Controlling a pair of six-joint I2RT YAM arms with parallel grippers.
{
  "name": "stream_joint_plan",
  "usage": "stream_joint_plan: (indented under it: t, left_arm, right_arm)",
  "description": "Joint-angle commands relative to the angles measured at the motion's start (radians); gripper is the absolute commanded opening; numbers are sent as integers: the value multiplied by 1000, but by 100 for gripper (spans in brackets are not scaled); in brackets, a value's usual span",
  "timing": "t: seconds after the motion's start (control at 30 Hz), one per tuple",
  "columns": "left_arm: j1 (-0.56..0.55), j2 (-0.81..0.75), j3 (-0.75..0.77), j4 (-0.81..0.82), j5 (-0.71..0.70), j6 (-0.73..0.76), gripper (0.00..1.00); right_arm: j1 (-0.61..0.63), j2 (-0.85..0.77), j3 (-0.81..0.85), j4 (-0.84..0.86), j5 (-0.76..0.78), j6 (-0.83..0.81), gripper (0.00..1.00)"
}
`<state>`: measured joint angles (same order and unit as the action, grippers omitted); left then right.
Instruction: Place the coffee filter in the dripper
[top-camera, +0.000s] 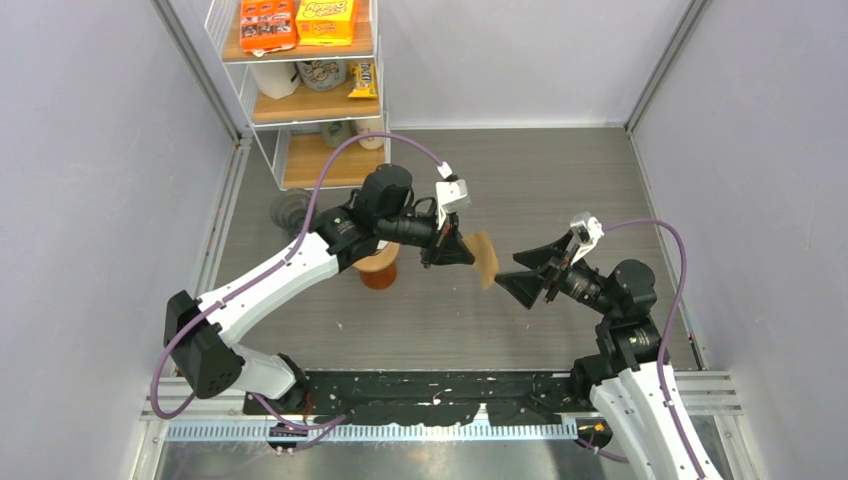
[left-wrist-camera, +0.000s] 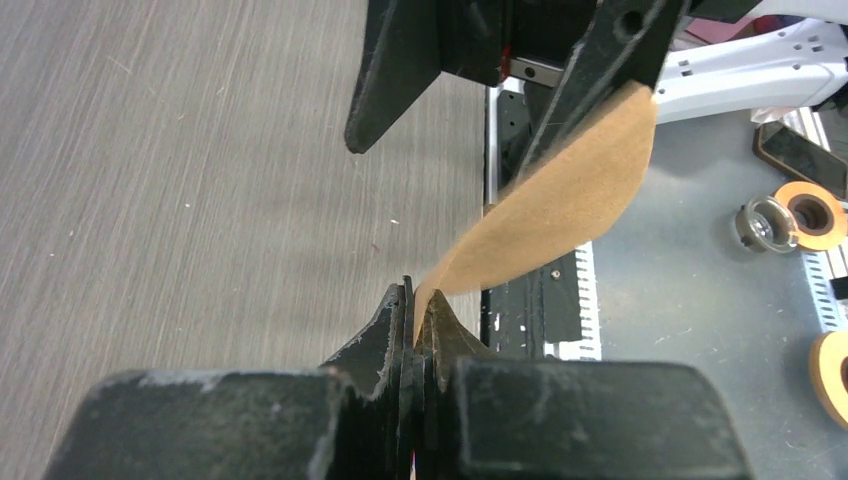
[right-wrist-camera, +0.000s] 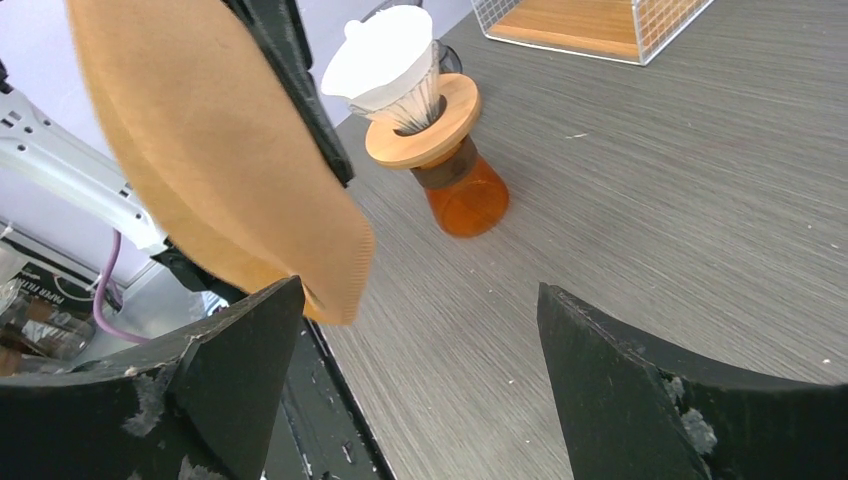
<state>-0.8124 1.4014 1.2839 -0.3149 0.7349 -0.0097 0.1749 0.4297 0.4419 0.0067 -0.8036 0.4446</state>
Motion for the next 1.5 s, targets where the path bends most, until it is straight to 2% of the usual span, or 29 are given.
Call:
stream_joint_plan:
  t: [0.0,0.33,0.67,0.8,1.03,1.2,1.37,1.47]
  left_arm:
    - [-1,1,-2,72,79,-41,0]
    - [-2,25,-5,68,96,-71,0]
    - [-15,26,-28,64,226,-22,0]
    - [-22,19,-29,47,232,0,0]
    - [-24,26,-17,48,219,-9,0]
    - [-24,28,-8,49,224,-13,0]
    - [-24,29,-9,58,213,-27,0]
    - [-24,28,-9,58,184,-30,0]
  right_arm:
    - [6,18,18,27,47,6,93]
    - [12,28,18,68,52,36,93]
    - [14,61,23,217,-51,95,93]
    - [28,86,25,271,-124,116,90]
    - [84,107,26,265,-170,91,74]
    - [110,115,29,256,-166,71,54]
    - [126,125,32,257,-169,63,45]
    - [130,126,33,257,-165,61,36]
